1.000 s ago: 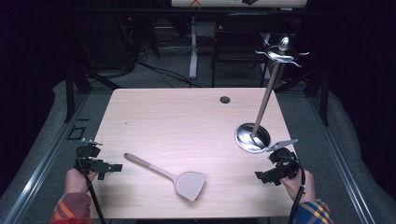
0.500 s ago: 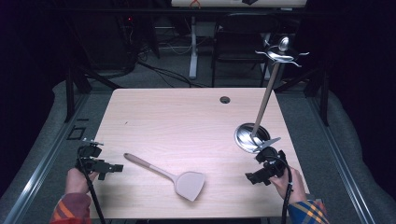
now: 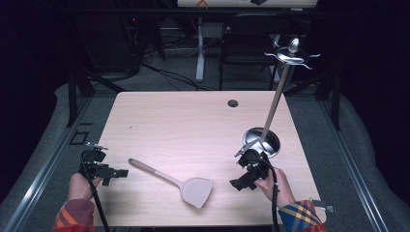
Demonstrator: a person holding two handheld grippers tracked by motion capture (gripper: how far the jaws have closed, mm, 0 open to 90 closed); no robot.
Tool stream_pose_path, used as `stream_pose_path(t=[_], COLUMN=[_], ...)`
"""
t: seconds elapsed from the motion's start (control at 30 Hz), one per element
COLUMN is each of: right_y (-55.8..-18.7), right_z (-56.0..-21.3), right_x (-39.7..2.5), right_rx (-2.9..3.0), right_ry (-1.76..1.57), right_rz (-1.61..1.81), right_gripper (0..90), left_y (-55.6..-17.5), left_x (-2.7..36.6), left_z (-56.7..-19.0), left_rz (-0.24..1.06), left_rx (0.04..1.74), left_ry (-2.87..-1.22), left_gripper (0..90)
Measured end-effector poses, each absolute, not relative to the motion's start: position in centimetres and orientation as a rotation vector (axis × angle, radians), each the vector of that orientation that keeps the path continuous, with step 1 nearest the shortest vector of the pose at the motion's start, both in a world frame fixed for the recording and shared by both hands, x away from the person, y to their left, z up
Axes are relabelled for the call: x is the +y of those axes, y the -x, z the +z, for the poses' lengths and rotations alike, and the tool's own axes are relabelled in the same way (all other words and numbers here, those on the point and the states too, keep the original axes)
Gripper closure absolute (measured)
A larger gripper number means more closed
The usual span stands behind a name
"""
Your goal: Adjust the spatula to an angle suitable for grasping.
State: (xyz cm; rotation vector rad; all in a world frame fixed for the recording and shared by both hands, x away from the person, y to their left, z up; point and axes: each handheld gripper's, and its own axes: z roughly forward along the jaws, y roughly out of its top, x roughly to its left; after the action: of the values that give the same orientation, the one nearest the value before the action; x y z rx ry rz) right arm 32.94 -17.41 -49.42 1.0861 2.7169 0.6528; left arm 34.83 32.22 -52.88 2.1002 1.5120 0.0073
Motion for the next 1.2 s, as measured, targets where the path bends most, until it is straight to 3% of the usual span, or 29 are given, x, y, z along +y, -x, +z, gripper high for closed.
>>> stream_pose_path(t=[0.37,0.53,0.57,0.63,0.67,0.8,0.87,1.0,1.07,1.2], right_y=[-33.5,-33.5,-33.6,-33.6,-33.6,-33.6,-33.7,-33.9,-33.9,-33.8], right_z=[-49.9,-50.4,-50.4,-50.6,-50.6,-50.6,-50.6,-50.6,-50.6,-50.6], right_x=[-11.8,-10.2,-9.9,-9.6,-9.6,-9.6,-9.8,-10.1,-10.1,-10.1], right_rx=[2.829,2.861,2.867,2.871,2.871,2.874,2.864,2.867,2.863,2.869], right_ry=[-0.939,-0.883,-0.860,-0.856,-0.856,-0.854,-0.864,-0.878,-0.878,-0.862], right_rz=[0.668,0.632,0.616,0.632,0.632,0.636,0.647,0.645,0.645,0.616], right_gripper=[0.4,1.0,1.1,1.8,1.8,2.2,2.6,3.0,3.0,3.0], left_y=[-34.8,-34.7,-34.7,-34.7,-34.8,-35.4,-35.8,-37.1,-38.1,-39.6], left_x=[32.3,32.7,33.0,33.7,34.0,34.4,34.1,33.3,32.7,31.2], left_z=[-52.9,-52.5,-52.4,-52.4,-52.3,-52.4,-52.5,-53.0,-53.6,-54.5], left_rz=[0.005,0.071,0.100,0.133,0.151,0.185,0.199,0.231,0.224,0.215], left_rx=[1.509,1.516,1.530,1.581,1.603,1.635,1.631,1.611,1.612,1.591], left_ry=[-2.093,-2.046,-2.024,-1.967,-1.941,-1.891,-1.909,-1.946,-1.979,-2.080], left_gripper=[0.0,0.9,4.0,19.9,19.9,38.6,57.4,81.8,88.9,90.0])
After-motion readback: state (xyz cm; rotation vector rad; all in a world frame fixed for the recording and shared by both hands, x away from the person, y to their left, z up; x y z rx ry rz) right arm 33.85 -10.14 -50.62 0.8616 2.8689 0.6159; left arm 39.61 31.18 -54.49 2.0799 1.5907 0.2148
